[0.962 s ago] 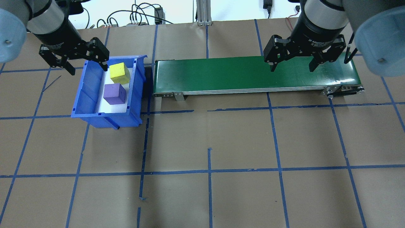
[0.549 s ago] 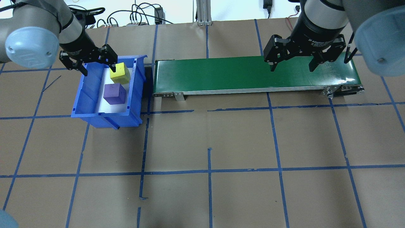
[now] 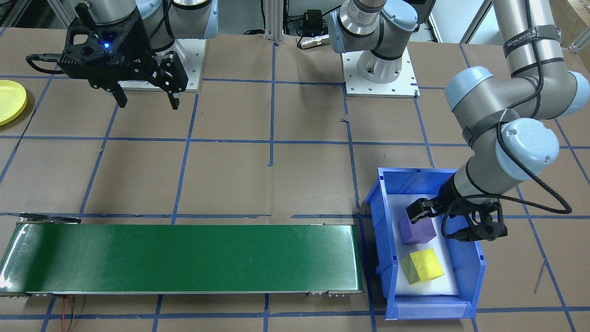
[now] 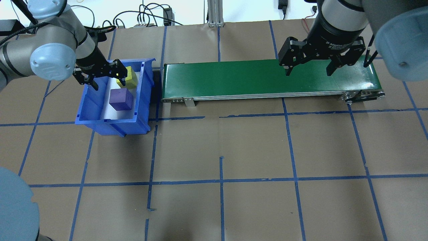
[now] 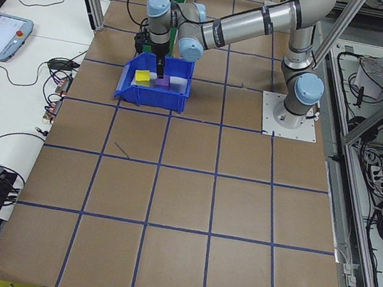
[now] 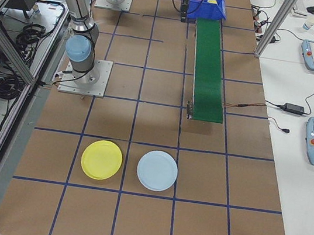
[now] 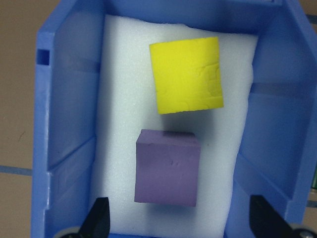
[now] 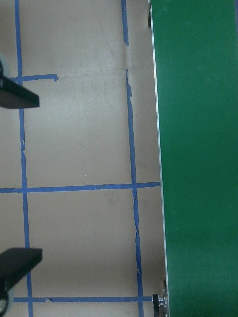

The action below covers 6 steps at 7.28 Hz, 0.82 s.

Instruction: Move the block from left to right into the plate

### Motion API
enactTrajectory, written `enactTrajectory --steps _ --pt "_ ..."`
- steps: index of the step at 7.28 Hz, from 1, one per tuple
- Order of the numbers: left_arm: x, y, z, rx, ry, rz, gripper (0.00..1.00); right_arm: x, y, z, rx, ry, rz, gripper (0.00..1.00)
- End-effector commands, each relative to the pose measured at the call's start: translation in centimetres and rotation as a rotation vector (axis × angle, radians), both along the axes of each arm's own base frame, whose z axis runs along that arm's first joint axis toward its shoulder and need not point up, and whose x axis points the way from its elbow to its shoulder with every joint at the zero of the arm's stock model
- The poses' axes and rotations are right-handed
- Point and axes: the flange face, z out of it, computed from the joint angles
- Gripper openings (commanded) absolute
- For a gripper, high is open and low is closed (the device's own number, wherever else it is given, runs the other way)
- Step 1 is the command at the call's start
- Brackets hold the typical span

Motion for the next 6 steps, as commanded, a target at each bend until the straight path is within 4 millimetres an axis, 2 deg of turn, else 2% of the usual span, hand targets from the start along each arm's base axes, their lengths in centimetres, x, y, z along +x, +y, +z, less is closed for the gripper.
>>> enactTrajectory --steps 1,3,5,6 --pt "0.0 0.7 -3.4 0.048 0.011 0.010 1.00 0.0 0.0 0.0 0.000 0.000 0.000 1.00" --pt "-0.1 1.0 -4.7 0.055 0.014 0.007 1.00 0.0 0.0 0.0 0.000 0.000 0.000 1.00" --pt "0.1 -0.2 -7.0 0.022 0.007 0.007 1.00 0.0 0.0 0.0 0.001 0.000 0.000 1.00" --pt "0.2 -0.6 -7.4 0.005 0.006 0.006 0.92 0.0 0.0 0.0 0.001 0.000 0.000 1.00"
